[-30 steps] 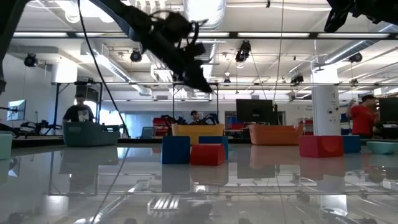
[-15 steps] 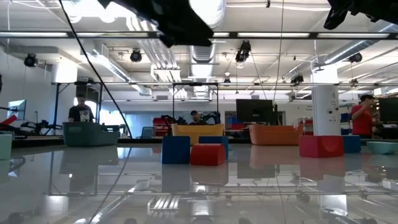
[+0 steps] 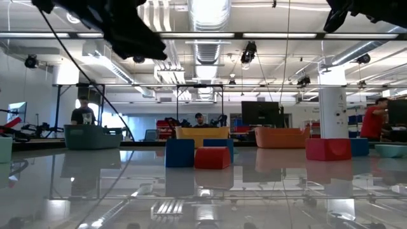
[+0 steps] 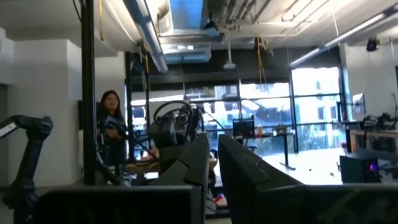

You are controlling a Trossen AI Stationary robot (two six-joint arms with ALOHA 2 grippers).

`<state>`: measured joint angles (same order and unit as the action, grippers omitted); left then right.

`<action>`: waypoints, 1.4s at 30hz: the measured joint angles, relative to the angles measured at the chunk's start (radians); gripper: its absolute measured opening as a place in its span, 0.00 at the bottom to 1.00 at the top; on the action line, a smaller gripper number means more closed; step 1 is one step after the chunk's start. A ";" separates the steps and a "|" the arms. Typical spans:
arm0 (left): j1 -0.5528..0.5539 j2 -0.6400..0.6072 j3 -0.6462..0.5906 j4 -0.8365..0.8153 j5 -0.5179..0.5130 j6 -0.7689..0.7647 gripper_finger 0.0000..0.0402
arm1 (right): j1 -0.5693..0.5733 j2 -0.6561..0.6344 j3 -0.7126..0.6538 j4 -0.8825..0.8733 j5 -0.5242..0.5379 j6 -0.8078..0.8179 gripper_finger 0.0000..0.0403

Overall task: Sort & place blocks by color
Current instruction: Put the red arch block into the orange bin

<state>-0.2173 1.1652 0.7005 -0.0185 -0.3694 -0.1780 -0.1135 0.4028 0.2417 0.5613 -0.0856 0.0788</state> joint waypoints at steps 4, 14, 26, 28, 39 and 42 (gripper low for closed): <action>0.002 -0.078 -0.072 0.007 -0.120 -0.021 0.51 | 0.000 0.046 0.000 0.030 0.008 0.004 0.07; 0.002 -0.155 -0.166 0.014 -0.217 -0.106 0.51 | 0.000 0.109 0.000 0.070 0.010 0.040 0.07; 0.002 -0.142 -0.163 -0.007 -0.192 -0.355 0.51 | 0.000 0.116 0.000 0.116 0.019 0.033 0.07; 0.002 -0.138 -0.148 -0.065 -0.148 -0.434 0.51 | 0.000 0.116 0.000 0.127 0.019 0.029 0.07; 0.005 -0.010 -0.021 -0.376 -0.064 -0.543 0.51 | 0.000 0.150 0.000 0.134 0.012 0.067 0.07; 0.014 0.011 0.000 -0.341 -0.077 -0.444 0.51 | 0.000 0.177 0.002 0.128 -0.012 0.093 0.07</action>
<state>-0.2031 1.1761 0.7007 -0.3596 -0.4464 -0.6222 -0.1135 0.5803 0.2442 0.6892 -0.0980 0.1716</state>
